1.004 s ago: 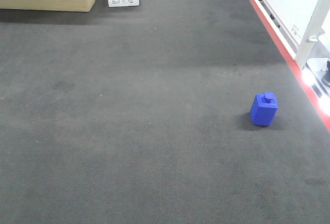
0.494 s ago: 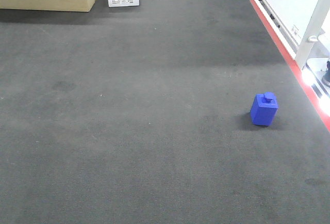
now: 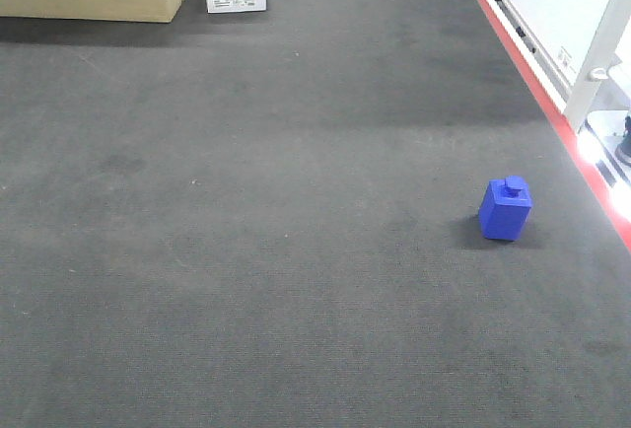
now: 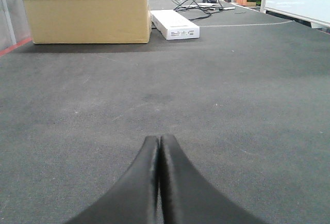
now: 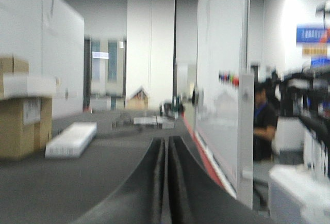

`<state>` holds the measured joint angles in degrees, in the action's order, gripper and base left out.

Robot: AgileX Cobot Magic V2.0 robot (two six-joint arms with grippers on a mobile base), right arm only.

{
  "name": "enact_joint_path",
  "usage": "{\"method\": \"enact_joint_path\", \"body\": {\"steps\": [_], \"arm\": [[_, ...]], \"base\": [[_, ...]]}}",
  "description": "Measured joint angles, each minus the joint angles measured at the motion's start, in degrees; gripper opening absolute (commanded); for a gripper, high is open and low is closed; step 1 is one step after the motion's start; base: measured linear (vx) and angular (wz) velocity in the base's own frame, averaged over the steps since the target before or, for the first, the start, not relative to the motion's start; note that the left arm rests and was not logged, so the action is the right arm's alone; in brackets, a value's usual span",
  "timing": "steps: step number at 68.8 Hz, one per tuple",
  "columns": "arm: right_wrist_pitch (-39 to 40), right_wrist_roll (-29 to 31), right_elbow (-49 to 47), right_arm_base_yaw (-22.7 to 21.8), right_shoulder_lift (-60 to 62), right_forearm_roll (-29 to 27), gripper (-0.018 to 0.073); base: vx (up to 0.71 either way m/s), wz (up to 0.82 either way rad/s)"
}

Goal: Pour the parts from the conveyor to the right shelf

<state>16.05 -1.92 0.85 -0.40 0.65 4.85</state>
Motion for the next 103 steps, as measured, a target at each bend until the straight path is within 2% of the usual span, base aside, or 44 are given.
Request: {"method": "enact_joint_path", "body": {"steps": [13, 21, 30, 37, 43, 58, 61, 67, 76, 85, 103], "arm": [[1.3, 0.0, -13.3, 0.0, -0.6, 0.2, -0.0006], [0.0, -0.1, -24.8, 0.0, -6.4, 0.2, -0.0006], [-9.5, -0.3, -37.4, 0.0, -15.9, 0.2, 0.0007], [-20.0, -0.3, -46.0, 0.0, -24.3, 0.2, 0.0060], [-29.0, -0.3, -51.3, 0.0, -32.0, 0.2, 0.0162], [-42.2, -0.2, -54.3, 0.0, -46.1, -0.9, 0.0589], [-43.5, -0.2, -54.3, 0.0, -48.6, -0.9, 0.0648], [-44.6, 0.7, -54.3, 0.0, -52.9, -0.9, 0.0708], [-46.1, 1.9, -54.4, 0.0, -57.9, -1.7, 0.0711], [-53.5, 2.5, -57.7, 0.0, -62.3, -3.6, 0.0690], [-74.1, 1.9, -77.0, 0.0, -78.5, -5.3, 0.0664]], "base": [[0.00, 0.00], [0.00, 0.00], [0.00, 0.00], [0.00, 0.00], [0.00, 0.00], [0.00, 0.00], [0.00, 0.00], [0.00, 0.00], [0.00, 0.00], [0.00, 0.00], [0.00, 0.00]]}}
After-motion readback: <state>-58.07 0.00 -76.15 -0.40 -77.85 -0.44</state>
